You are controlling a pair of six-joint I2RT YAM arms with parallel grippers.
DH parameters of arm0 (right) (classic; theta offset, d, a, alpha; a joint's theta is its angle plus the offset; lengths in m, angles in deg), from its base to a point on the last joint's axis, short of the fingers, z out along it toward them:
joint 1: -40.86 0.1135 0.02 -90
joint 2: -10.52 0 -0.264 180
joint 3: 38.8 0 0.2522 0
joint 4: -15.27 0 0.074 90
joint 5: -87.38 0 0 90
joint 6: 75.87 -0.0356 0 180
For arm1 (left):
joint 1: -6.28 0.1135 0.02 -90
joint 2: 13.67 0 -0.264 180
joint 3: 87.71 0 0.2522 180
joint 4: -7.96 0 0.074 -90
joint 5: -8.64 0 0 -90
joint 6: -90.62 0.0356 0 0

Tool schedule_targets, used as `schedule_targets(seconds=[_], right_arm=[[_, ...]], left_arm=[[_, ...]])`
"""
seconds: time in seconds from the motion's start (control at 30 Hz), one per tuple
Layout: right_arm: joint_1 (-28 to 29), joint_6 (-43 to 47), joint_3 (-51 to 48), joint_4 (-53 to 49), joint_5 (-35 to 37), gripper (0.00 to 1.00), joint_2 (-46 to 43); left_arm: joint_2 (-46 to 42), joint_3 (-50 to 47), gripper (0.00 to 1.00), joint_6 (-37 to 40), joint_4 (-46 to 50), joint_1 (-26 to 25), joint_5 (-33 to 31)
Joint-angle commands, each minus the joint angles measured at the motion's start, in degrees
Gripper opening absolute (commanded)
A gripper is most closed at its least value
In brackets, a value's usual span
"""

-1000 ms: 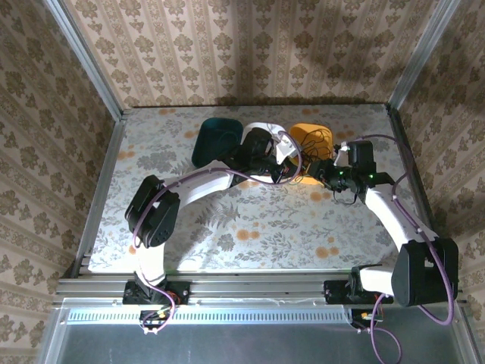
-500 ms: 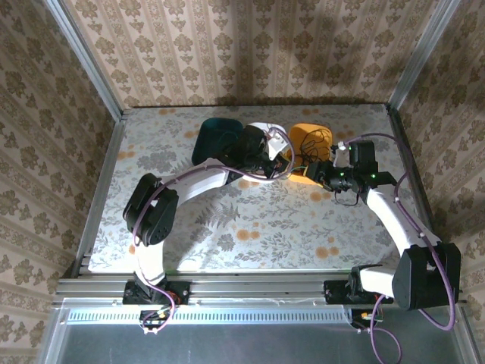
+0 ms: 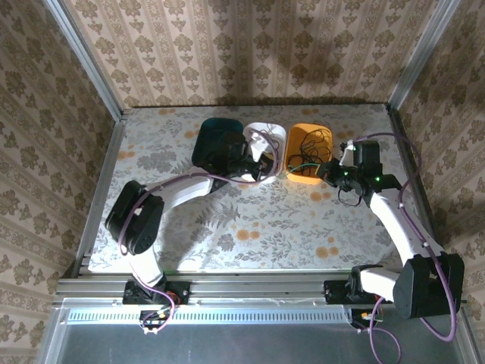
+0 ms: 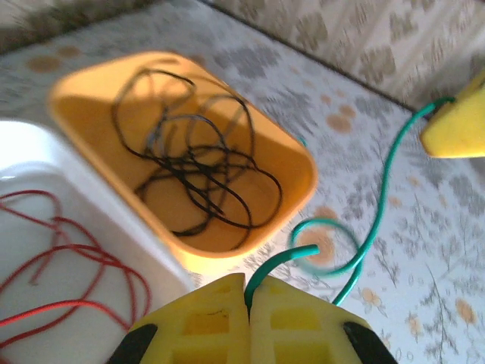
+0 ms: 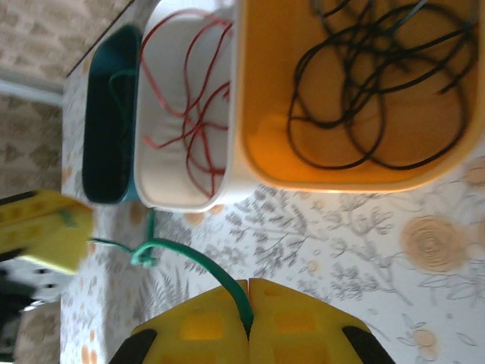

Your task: Untangle the cables

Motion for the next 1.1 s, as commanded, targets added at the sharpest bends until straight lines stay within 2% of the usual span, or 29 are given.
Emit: schedule_targets(seconds=[0.0, 0.1, 0.27, 0.4, 0.6, 1.07], right_arm=[[-3.3, -3.0, -2.3, -1.9, 7.8, 0.0, -2.0], [-4.8, -3.8, -3.4, -2.1, 7.9, 0.0, -2.6], [-5.2, -4.3, -3.7, -0.9, 6.3, 0.0, -2.7], [-3.9, -3.7, -2.9, 2.9, -1.1, 0.0, -1.3], [5.3, 0.0, 2.5, 2.8, -1.3, 0.0, 2.7], [7.9, -0.3, 5.3, 5.1, -4.2, 0.0, 5.1]], left_arm=[[-3.9, -4.5, 0.0, -10.5, -10.7, 5.1, 0.5], [-5.8, -7.0, 0.0, -13.7, -14.1, 8.2, 1.2], [-6.7, -8.1, 0.0, -14.6, -15.2, 10.8, 1.8], [-5.3, -5.0, 0.0, -12.4, -13.0, 9.2, 6.7], [-2.4, -0.9, 0.0, -10.2, -10.2, 5.2, 14.3], [-1.4, 0.1, 0.0, -11.8, -10.2, 3.9, 22.5]])
